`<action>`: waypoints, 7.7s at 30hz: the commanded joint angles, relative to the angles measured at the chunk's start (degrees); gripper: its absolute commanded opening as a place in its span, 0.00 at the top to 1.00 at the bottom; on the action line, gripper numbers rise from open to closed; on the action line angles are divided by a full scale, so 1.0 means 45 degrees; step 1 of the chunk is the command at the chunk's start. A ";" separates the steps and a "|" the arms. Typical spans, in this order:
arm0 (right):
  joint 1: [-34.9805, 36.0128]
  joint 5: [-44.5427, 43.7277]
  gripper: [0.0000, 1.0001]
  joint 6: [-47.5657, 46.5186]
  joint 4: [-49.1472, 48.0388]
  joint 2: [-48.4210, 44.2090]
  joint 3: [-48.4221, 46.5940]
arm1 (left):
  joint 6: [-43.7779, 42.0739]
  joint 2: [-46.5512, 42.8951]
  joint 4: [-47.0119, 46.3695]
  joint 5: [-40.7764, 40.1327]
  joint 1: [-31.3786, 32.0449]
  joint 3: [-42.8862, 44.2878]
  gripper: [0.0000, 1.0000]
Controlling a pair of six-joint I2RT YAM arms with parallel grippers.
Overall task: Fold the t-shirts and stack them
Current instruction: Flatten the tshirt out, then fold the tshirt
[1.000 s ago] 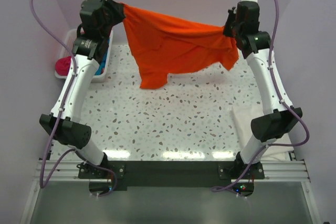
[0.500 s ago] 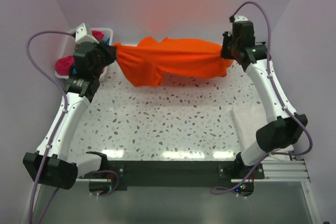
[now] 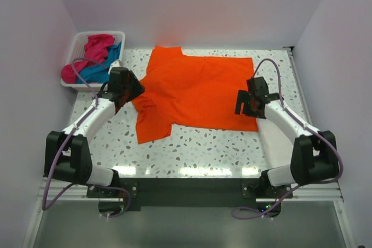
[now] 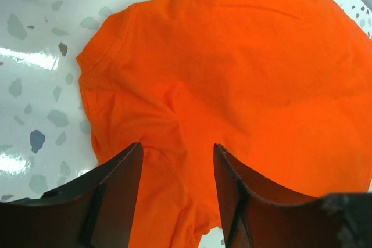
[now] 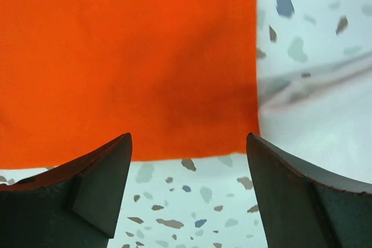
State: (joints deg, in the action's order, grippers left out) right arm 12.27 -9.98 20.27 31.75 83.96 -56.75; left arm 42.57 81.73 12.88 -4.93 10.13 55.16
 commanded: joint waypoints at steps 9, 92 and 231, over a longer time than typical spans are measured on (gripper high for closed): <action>-0.0286 -0.1065 0.25 0.2701 -0.2504 -0.2662 0.3665 | 0.1789 -0.4702 0.0924 -0.2008 0.0365 -0.4363 0.40; -0.1106 -0.0048 1.00 0.3581 0.0190 -0.6252 0.3783 | 0.3568 -1.2263 0.6217 -0.1053 0.3217 -0.4894 1.00; -0.1418 0.0537 0.33 0.2702 -0.3012 0.0990 0.2260 | 0.2006 0.1622 -0.0754 -0.4432 0.0327 -0.1437 0.58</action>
State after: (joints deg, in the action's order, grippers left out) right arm 6.46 -6.48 32.51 20.34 87.90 -46.70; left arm 52.75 88.33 10.31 -22.63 12.12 46.44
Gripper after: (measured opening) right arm 0.674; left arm 0.435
